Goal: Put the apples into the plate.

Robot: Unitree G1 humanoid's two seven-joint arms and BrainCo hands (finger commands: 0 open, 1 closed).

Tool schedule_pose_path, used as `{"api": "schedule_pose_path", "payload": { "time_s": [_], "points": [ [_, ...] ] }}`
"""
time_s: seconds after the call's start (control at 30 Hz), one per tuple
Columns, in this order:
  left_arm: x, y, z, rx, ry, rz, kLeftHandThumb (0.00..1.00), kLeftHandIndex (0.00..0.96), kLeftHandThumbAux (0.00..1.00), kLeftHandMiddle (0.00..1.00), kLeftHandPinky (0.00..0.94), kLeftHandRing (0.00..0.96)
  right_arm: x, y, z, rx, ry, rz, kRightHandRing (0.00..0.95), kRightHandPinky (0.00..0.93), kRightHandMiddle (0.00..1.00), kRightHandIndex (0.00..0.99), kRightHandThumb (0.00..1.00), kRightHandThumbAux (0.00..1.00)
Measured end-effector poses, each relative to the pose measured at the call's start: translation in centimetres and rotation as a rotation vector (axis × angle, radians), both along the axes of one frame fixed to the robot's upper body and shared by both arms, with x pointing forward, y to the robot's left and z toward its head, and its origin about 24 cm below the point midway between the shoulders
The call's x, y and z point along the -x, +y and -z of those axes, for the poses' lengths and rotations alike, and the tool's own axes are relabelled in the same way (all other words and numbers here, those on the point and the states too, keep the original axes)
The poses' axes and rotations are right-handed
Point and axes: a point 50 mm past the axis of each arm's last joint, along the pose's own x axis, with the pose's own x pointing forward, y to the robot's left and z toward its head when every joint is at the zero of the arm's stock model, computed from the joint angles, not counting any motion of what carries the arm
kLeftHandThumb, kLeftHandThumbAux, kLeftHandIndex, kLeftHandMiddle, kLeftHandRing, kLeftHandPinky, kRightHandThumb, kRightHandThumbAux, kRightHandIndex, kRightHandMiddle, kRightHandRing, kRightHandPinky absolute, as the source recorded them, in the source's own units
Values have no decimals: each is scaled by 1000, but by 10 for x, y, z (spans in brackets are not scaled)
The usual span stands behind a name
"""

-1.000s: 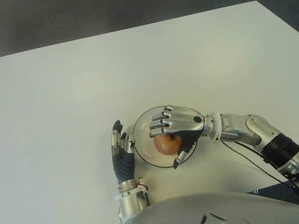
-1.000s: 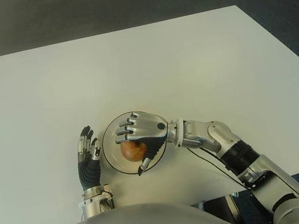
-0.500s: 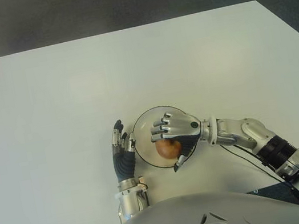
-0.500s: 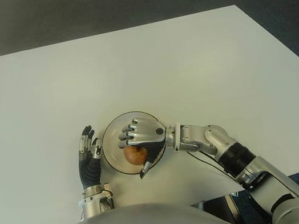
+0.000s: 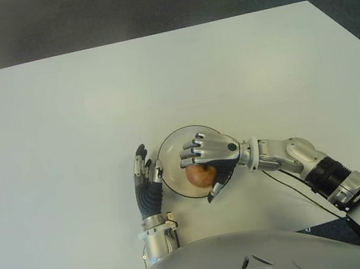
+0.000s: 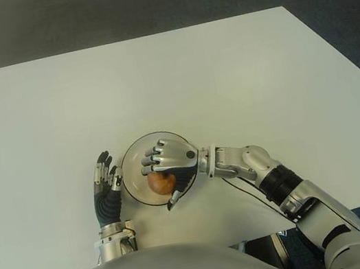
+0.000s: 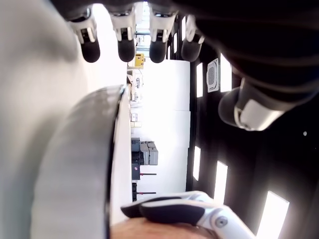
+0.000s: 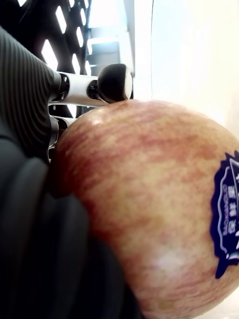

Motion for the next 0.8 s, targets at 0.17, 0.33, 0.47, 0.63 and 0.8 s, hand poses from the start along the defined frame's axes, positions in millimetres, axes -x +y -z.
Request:
{"api": "schedule_pose_path", "payload": {
  "time_s": [0.17,0.33,0.47,0.63,0.8],
  "points": [
    [0,0,0,0,0,-3,10,0,504,0,0,0,-2,1,0,6,-2,-3,880,874,887,438,699,720],
    [0,0,0,0,2,-4,14,0,507,0,0,0,-5,2,1,10,-4,-4,879,872,892,438,698,721],
    [0,0,0,0,6,-4,17,0,512,0,0,0,-6,2,2,2,-6,2,857,837,873,438,694,721],
    [0,0,1,1,15,-5,18,0,523,0,0,0,-8,2,1,-4,-5,3,677,628,707,467,419,659],
    [0,0,1,2,14,-5,11,0,537,0,2,0,-10,2,1,12,20,-14,274,260,298,262,116,554]
  ]
}}
